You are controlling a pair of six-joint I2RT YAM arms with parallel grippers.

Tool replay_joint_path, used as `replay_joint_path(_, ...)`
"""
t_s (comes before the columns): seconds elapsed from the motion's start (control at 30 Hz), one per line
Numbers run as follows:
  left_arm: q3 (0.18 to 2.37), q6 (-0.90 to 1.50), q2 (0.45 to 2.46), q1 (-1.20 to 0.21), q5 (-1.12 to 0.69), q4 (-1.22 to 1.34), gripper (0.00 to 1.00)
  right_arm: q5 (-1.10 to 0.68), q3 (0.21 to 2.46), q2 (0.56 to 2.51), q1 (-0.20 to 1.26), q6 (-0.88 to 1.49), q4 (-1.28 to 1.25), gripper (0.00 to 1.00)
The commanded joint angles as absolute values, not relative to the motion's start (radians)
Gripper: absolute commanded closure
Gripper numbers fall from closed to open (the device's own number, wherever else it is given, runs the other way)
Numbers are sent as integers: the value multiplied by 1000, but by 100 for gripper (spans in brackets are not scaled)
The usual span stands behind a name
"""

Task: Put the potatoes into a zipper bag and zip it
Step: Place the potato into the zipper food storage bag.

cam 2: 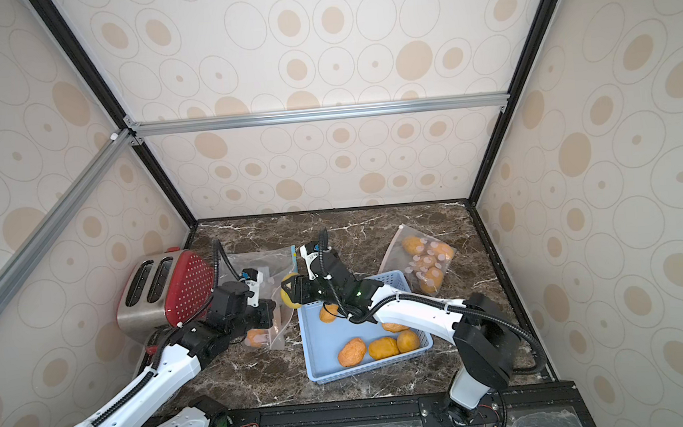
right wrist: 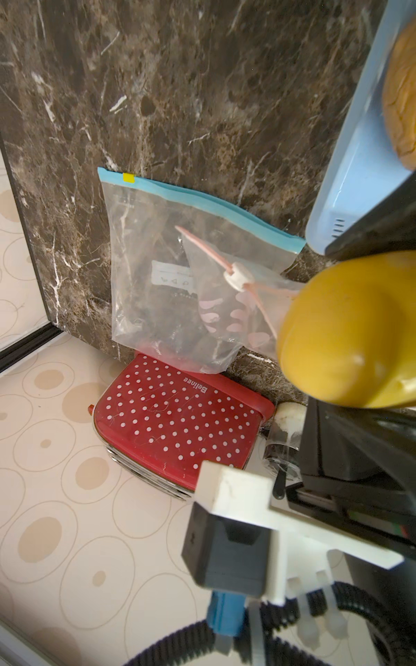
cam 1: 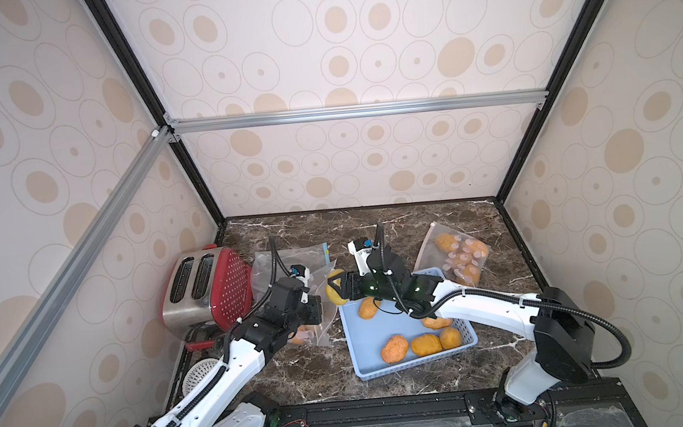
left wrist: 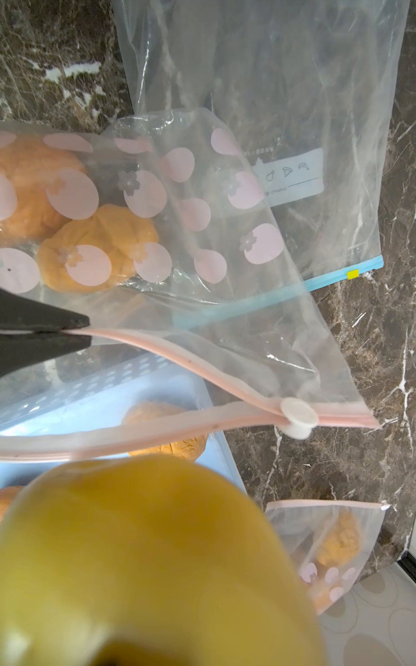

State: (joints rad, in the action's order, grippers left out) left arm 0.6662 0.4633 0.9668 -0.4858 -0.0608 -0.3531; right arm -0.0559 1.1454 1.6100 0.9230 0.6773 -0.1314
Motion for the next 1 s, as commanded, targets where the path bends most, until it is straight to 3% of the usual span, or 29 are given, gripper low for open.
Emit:
replay_joint_path(0.0,669,457,959,-475,-86,-339,100,-48,1190,1642,932,705,-200,61)
replay_joint_path(0.97,659,463,941,-445,-149,-310,100,50,1104,1685,953,619,-278,60)
